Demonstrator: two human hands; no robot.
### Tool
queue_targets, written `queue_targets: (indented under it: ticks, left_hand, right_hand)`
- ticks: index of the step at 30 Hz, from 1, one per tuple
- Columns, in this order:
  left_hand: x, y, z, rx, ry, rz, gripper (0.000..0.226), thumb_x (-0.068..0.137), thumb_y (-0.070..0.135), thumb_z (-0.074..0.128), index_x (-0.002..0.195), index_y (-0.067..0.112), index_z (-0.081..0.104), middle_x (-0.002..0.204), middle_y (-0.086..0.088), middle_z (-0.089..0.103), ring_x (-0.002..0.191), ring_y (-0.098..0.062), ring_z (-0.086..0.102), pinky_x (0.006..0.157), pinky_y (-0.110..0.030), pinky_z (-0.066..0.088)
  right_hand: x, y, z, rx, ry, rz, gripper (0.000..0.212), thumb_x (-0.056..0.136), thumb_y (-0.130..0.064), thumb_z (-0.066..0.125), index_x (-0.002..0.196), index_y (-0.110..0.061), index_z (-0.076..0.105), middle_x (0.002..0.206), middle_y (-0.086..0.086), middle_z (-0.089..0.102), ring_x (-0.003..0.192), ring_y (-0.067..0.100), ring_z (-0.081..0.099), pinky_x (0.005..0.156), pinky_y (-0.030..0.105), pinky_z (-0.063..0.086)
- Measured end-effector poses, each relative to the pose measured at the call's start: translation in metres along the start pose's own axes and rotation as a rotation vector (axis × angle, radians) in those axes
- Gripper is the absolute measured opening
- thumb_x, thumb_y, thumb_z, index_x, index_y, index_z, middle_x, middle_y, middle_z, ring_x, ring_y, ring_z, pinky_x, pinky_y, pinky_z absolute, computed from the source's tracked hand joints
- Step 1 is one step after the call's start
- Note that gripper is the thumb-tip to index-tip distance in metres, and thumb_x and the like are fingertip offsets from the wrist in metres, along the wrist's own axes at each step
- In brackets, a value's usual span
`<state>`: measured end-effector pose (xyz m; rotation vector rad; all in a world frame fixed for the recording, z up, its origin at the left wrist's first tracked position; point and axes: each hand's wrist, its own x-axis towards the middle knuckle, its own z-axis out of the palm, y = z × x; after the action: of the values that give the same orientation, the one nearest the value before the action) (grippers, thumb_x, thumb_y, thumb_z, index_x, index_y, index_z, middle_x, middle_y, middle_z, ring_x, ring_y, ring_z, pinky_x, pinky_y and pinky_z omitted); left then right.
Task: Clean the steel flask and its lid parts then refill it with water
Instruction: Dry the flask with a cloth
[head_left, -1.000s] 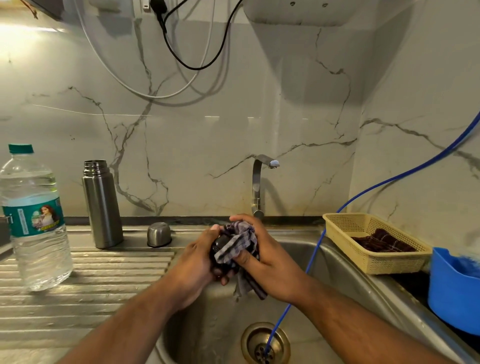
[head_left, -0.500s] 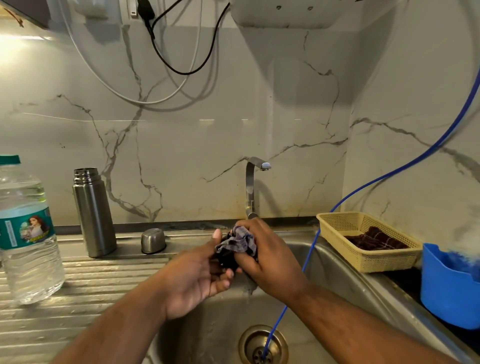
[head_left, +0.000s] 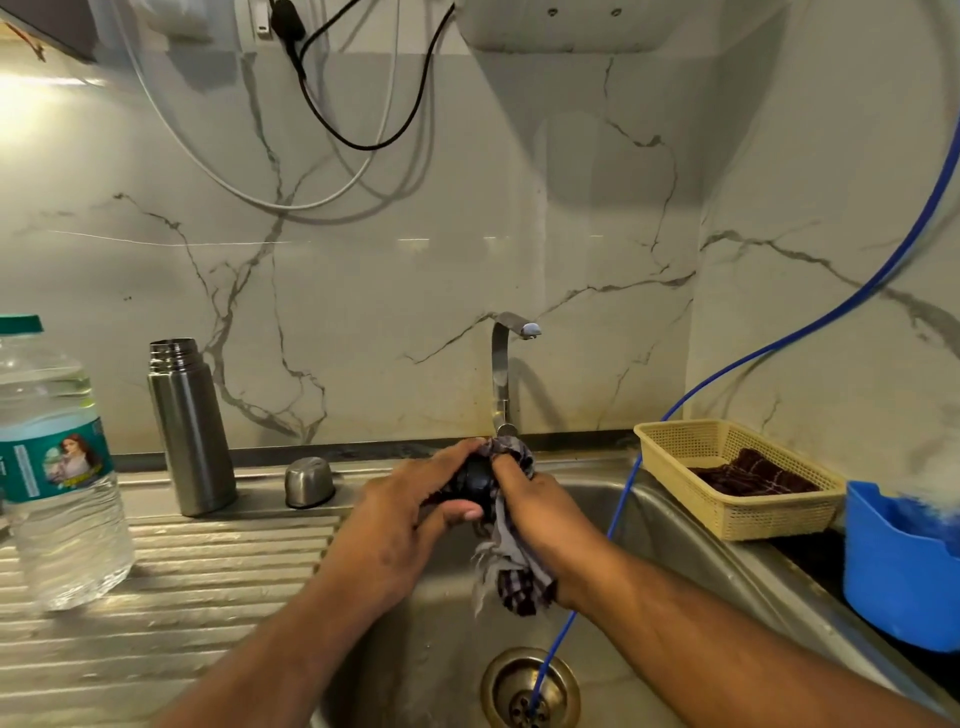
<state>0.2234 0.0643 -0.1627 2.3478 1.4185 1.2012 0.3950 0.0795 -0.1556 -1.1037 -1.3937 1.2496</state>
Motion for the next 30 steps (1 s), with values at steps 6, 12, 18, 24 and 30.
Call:
queue_targets:
  ticks: [6, 12, 18, 24, 30]
  left_hand:
    - [-0.001, 0.003, -0.001, -0.602, 0.003, -0.338, 0.059, 0.094, 0.068, 0.050, 0.114, 0.019, 0.074, 0.100, -0.008, 0.078, 0.090, -0.018, 0.074, 0.093, -0.045, 0.058]
    - [-0.002, 0.013, -0.003, -1.105, -0.198, -0.530, 0.059, 0.095, 0.049, 0.053, 0.119, -0.004, 0.067, 0.090, -0.018, 0.067, 0.077, -0.022, 0.062, 0.066, -0.027, 0.058]
    - [-0.004, -0.004, -0.007, -0.351, -0.166, -0.197, 0.044, 0.094, 0.059, 0.053, 0.099, 0.020, 0.073, 0.084, 0.006, 0.071, 0.078, -0.003, 0.061, 0.074, -0.024, 0.048]
    - [-0.001, -0.007, 0.000, 0.066, -0.118, -0.060, 0.060, 0.093, 0.035, 0.068, 0.146, 0.047, 0.043, 0.134, 0.025, 0.057, 0.122, 0.002, 0.055, 0.109, -0.032, 0.046]
    - [-0.003, -0.005, 0.012, -0.738, -0.085, -0.429, 0.067, 0.086, 0.072, 0.058, 0.115, 0.014, 0.073, 0.097, -0.010, 0.077, 0.091, -0.023, 0.073, 0.087, -0.043, 0.059]
  right_hand:
    - [0.005, 0.007, -0.009, -0.402, 0.091, -0.473, 0.013, 0.097, -0.033, 0.059, 0.109, -0.035, 0.059, 0.091, -0.012, 0.069, 0.085, -0.007, 0.064, 0.069, 0.009, 0.047]
    - [0.007, 0.010, -0.013, -0.538, 0.078, -0.707, 0.024, 0.086, -0.042, 0.050, 0.108, -0.034, 0.050, 0.089, -0.013, 0.061, 0.084, 0.006, 0.062, 0.067, 0.020, 0.047]
    - [0.012, 0.014, -0.008, -0.387, 0.010, -0.403, 0.024, 0.105, -0.038, 0.044, 0.118, -0.030, 0.063, 0.101, -0.010, 0.069, 0.095, -0.003, 0.063, 0.078, 0.016, 0.047]
    - [0.015, 0.014, -0.020, -0.237, -0.116, -0.024, 0.038, 0.104, -0.045, 0.044, 0.111, -0.020, 0.072, 0.103, 0.006, 0.076, 0.100, 0.018, 0.069, 0.094, 0.035, 0.051]
    - [0.011, 0.013, -0.014, -0.565, 0.021, -0.417, 0.018, 0.101, -0.039, 0.053, 0.118, -0.032, 0.057, 0.097, -0.014, 0.066, 0.088, -0.006, 0.062, 0.068, 0.008, 0.044]
